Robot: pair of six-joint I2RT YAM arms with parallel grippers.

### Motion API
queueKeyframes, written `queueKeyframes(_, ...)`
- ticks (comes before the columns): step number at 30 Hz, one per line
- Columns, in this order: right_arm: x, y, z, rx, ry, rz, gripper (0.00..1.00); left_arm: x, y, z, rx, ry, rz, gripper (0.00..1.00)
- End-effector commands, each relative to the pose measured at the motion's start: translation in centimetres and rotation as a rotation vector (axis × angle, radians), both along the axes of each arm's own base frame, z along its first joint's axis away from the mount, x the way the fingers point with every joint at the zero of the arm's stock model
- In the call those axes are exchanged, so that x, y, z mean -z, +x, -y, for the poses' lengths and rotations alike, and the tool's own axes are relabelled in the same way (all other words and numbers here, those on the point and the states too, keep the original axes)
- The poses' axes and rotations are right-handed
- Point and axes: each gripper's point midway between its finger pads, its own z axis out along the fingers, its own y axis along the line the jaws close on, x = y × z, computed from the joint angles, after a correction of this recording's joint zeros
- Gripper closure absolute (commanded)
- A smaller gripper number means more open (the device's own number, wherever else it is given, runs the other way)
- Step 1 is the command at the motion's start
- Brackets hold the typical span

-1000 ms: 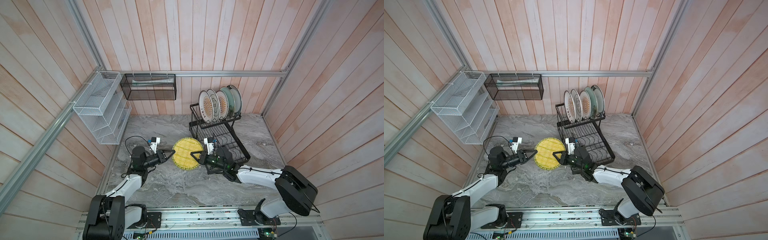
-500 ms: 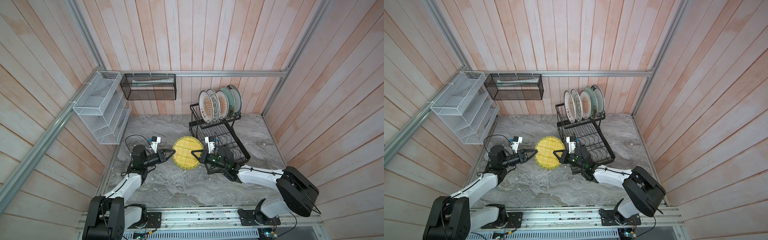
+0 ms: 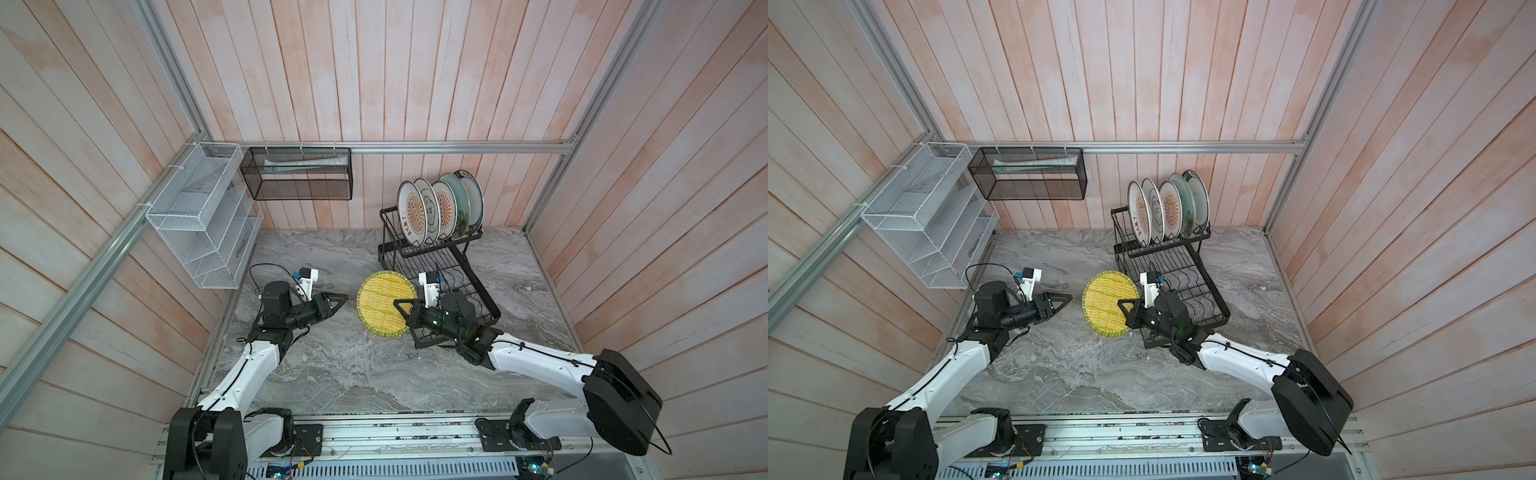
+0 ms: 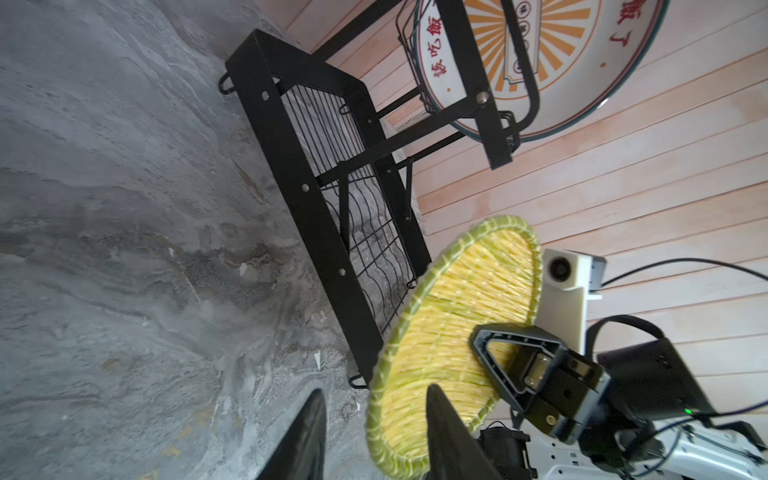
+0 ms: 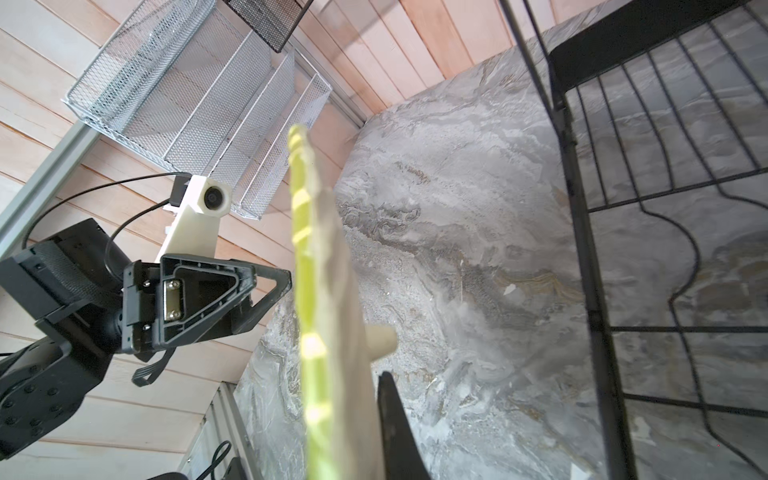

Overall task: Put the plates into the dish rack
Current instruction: 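Lift the bamboo mat with the right gripper up into the rack's upper tier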

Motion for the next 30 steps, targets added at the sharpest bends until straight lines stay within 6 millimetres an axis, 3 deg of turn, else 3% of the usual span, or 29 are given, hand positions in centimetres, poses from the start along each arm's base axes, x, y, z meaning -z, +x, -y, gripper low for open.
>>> queueKeyframes(1,-4.8,1.1,0.9,0.054,-0.025,0.154,1.00,2.1,0.2,-0.7,-0.037,0.076,-0.053,0.59)
queueKeyframes(9,-12.6,2.4,3.2,0.170,-0.103,0.392,1.00,4.2,0.1,-0.7,-0.040,0.068,-0.102,0.59)
queueKeyframes(18,-20.7,5.0,4.5,0.331,-0.207,0.608,1.00,3.3,-0.8,-0.2,-0.025,0.037,-0.083,0.58)
queueKeyframes(24,-24.3,7.2,4.8,0.441,-0.297,0.701,1.00,2.7,-1.4,-0.2,-0.030,0.045,-0.072,0.58)
queueKeyframes(30,-25.9,9.8,4.9,0.553,-0.411,0.721,1.00,1.8,-1.8,0.0,-0.021,0.036,-0.055,0.58)
